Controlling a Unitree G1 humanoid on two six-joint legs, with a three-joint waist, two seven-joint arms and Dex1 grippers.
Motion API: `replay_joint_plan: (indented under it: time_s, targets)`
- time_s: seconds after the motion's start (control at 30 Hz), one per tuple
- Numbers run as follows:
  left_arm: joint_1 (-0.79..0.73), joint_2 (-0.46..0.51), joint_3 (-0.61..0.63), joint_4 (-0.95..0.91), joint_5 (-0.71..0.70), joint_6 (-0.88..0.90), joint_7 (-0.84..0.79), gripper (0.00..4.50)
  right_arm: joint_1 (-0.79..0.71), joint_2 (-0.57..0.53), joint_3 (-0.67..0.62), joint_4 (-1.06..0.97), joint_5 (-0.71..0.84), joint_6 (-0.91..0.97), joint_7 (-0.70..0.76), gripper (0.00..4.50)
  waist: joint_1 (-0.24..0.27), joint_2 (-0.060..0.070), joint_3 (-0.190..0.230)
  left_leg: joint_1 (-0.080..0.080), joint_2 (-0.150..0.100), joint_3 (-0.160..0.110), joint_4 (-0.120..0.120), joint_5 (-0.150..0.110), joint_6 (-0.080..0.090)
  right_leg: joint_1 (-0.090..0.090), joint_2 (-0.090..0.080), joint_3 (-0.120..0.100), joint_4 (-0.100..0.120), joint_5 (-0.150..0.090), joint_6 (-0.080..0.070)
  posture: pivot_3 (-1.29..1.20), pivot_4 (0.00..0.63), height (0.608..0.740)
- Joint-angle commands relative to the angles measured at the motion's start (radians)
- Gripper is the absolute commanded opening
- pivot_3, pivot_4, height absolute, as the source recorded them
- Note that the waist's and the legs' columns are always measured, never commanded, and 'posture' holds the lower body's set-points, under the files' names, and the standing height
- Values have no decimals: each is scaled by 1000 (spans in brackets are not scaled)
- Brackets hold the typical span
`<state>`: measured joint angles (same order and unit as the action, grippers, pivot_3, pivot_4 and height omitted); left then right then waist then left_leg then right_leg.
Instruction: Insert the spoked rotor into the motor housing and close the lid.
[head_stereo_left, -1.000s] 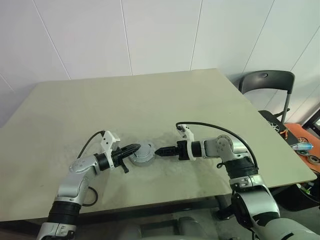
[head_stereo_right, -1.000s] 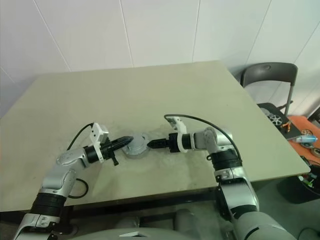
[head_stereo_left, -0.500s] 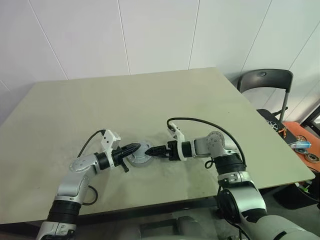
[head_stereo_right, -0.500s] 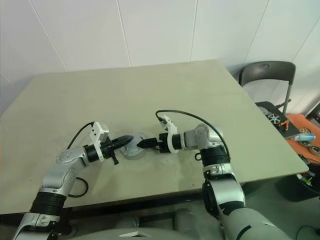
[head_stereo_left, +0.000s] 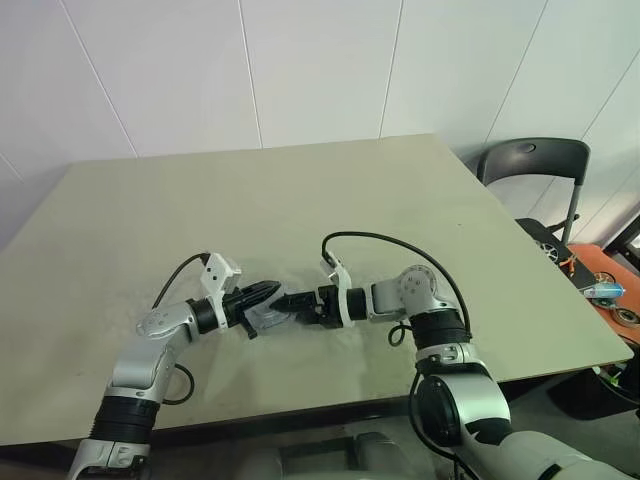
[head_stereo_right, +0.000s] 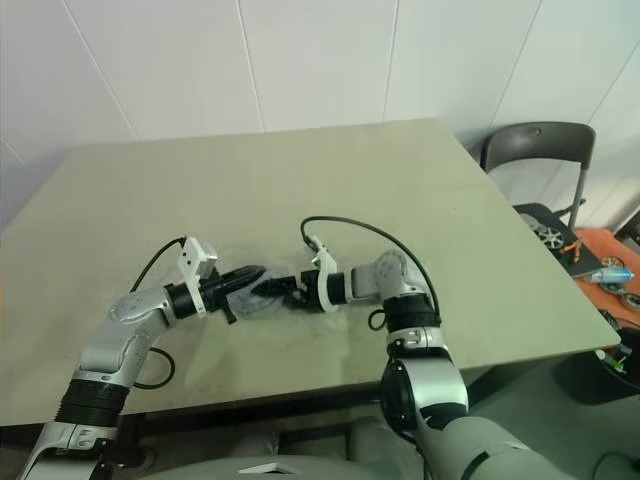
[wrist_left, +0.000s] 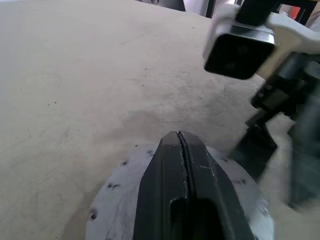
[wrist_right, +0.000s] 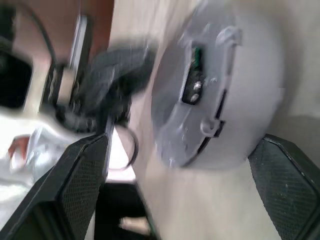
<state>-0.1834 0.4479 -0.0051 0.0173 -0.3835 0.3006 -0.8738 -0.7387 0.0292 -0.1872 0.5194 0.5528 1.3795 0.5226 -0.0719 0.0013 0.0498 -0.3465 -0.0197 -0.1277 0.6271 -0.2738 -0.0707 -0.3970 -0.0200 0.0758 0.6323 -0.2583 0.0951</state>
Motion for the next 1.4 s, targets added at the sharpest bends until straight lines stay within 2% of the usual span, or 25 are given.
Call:
replay_joint_plan:
  time_s: [0.03,0.3,0.43,0.6,0.7,0.97,1.23,1.4]
  targets:
    - [-26,7,16,-48,-14,9,8,0,-25,9,-16,10,3,-51,-19,4476,0,0,0,0,0,0,0,0,0,0,0,0,0,0,0,0,0,740]
    - [-41,7,19,-50,-13,24,15,0,-23,-2,12,-24,55,0,42,4476,-1,0,0,-1,0,0,1,0,0,0,0,0,0,0,0,0,0,740]
    - [-42,8,21,-51,-11,25,18,0,-17,-12,34,-69,96,44,97,4476,-2,0,0,-6,0,0,1,0,0,-5,0,0,0,1,0,0,0,740]
    - [-41,8,20,-51,-10,23,22,0,-13,-15,46,-74,90,24,102,4476,-1,0,0,-8,0,-1,1,0,0,-7,0,0,0,3,-4,0,0,740]
    - [-38,9,19,-48,-7,18,25,0,-14,-14,36,-53,70,-11,77,3920,-1,0,0,-8,0,-1,2,0,0,-7,0,0,0,3,-4,0,0,740]
    - [-33,10,19,-40,-3,8,26,0,-7,-11,40,-58,77,-18,73,1284,0,0,0,-9,0,-1,2,0,0,-7,0,0,0,3,-4,0,0,740]
    - [-34,-4,34,-48,-7,-2,54,0,0,-18,73,-52,58,-33,69,1209,0,0,0,-9,0,-1,2,0,0,-7,0,0,0,3,-4,0,0,740]
    - [-122,-72,159,30,-39,-44,193,0,3,-21,79,-42,55,-49,68,1209,1,0,0,-8,0,-1,3,0,0,-7,0,0,1,3,-4,0,0,740]
